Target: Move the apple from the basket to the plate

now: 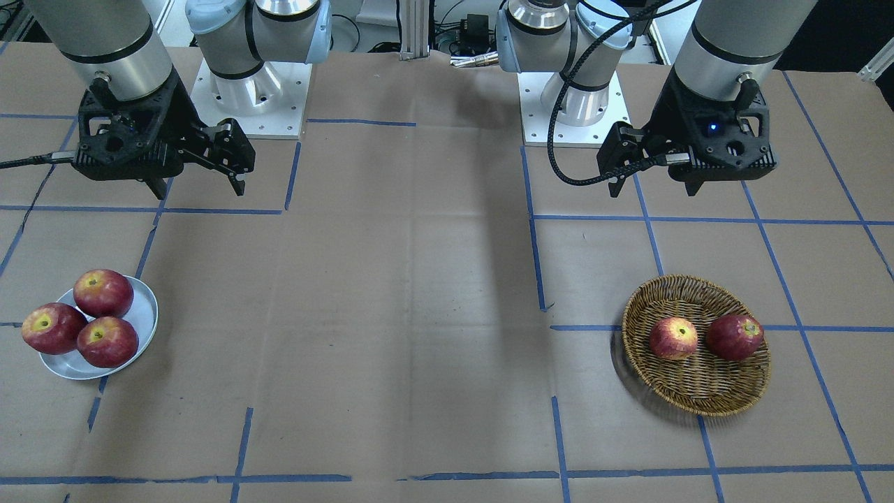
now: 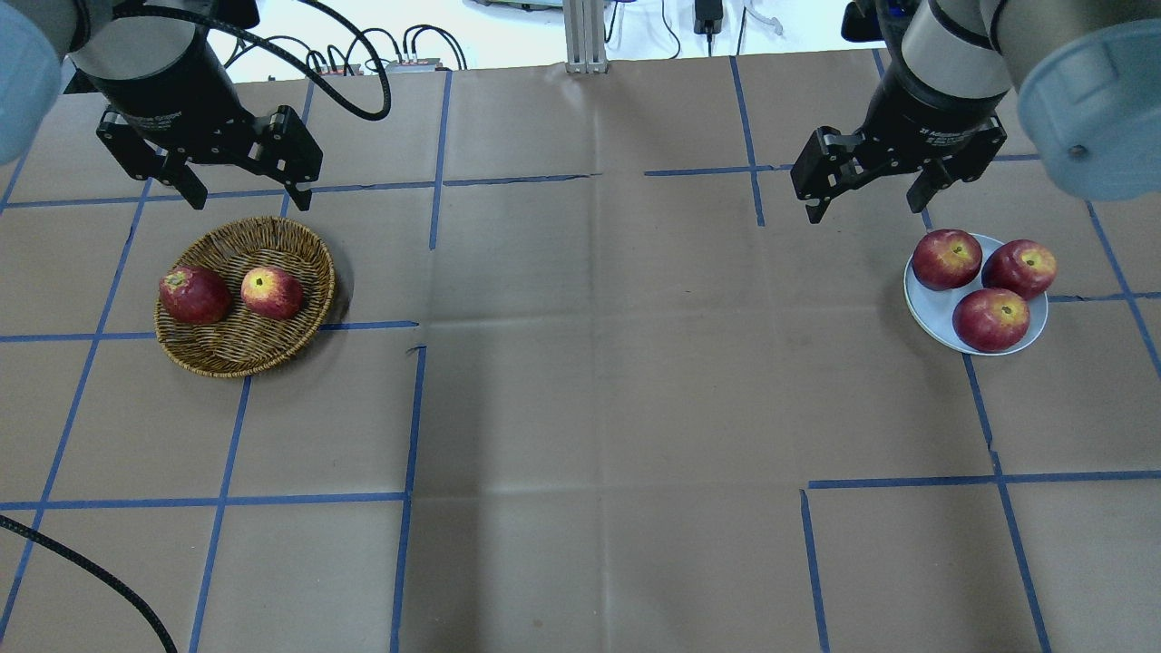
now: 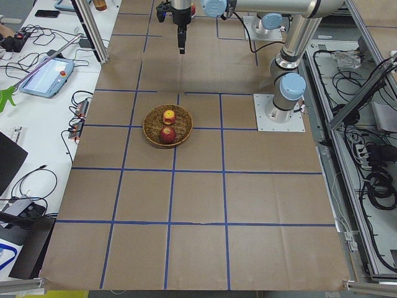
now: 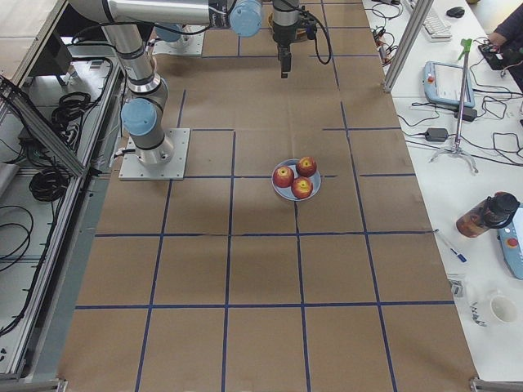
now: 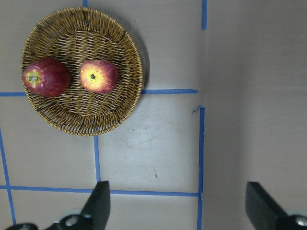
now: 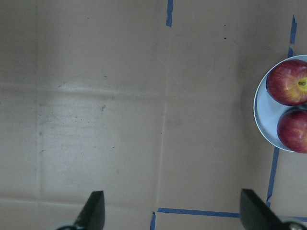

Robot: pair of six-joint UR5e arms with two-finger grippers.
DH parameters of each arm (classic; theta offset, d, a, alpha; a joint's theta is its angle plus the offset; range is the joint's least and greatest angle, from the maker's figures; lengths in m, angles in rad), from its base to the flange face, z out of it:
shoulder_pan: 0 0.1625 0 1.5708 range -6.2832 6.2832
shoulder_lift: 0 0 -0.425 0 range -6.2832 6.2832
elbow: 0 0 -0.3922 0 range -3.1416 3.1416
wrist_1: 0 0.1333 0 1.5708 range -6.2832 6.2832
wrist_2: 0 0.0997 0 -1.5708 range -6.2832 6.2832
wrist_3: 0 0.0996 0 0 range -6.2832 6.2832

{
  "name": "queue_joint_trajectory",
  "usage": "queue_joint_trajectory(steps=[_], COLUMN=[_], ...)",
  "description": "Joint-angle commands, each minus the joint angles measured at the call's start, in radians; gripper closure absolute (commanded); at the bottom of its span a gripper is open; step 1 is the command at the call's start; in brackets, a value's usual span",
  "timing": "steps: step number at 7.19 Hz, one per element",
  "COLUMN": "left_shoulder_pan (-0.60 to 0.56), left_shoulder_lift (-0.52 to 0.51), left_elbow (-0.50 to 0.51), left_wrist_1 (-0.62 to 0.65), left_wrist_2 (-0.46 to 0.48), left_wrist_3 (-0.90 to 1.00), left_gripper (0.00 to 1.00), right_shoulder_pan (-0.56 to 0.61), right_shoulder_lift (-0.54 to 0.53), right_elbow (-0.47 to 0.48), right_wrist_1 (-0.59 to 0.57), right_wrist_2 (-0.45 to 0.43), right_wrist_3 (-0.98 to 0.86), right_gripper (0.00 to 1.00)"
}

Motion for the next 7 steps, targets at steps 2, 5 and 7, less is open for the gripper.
queue_joint_trajectory(steps=[2,5,7], left_shoulder_pan=[-0.010,0.001,0.009], left_shoulder_lift=[0.002,-0.022,-0.103], left_elbow=[-0.029,-0.034,-0.028], left_wrist_1=[0.002,0.048,0.135], left_wrist_2=[-0.003,0.005,0.013], left_wrist_3=[0.003,0.041,0.193], left_gripper=[0.01,0.01,0.01], right_shoulder_pan=[0.001,-0.001,0.001], right_shoulder_lift=[0.000,0.000,0.000], right_elbow=[0.000,0.000,0.000], right_wrist_1=[0.000,0.000,0.000], right_wrist_2=[0.000,0.000,0.000], right_wrist_3=[-0.001,-0.001,0.000], right_gripper=[0.00,0.00,0.00])
